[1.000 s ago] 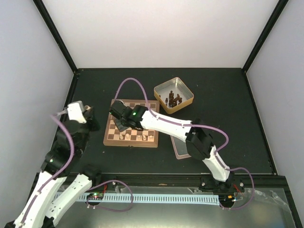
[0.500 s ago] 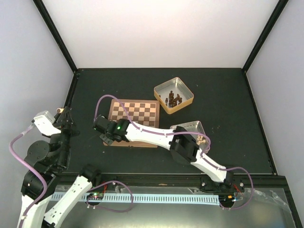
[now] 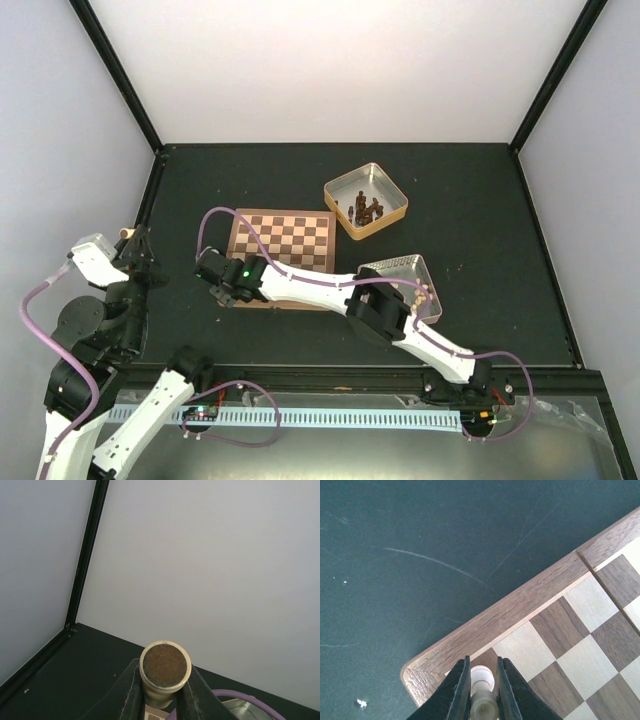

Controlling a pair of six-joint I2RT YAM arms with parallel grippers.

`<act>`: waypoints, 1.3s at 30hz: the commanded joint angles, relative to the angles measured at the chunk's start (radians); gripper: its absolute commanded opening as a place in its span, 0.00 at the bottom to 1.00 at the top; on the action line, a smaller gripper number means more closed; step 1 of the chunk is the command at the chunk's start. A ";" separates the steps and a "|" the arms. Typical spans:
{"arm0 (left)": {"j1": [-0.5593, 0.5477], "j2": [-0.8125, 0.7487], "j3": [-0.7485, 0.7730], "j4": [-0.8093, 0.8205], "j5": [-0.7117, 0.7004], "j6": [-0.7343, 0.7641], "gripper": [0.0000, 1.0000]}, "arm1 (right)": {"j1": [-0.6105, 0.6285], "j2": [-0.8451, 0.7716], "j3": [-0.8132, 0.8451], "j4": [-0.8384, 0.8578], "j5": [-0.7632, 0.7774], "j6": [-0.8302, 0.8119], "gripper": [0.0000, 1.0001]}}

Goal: Set up the chess pieces on the board
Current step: Place the chess piece on the chessboard.

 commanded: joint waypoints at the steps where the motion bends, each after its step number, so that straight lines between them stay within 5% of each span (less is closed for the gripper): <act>1: 0.007 -0.003 0.024 -0.017 0.002 0.006 0.01 | 0.001 0.021 0.029 0.023 0.033 -0.019 0.17; 16: 0.007 0.028 0.026 -0.014 0.056 0.012 0.01 | -0.016 -0.120 0.040 0.033 -0.043 0.048 0.42; 21: 0.007 0.075 0.013 0.010 0.197 0.041 0.02 | -0.062 -0.331 -0.158 0.131 -0.151 0.124 0.46; 29: 0.007 0.155 -0.072 0.126 0.642 0.118 0.02 | -0.221 -0.793 -0.684 0.344 -0.350 0.261 0.52; 39: 0.006 0.300 -0.174 0.418 1.301 0.119 0.02 | -0.348 -1.187 -0.917 0.452 -0.539 0.256 0.64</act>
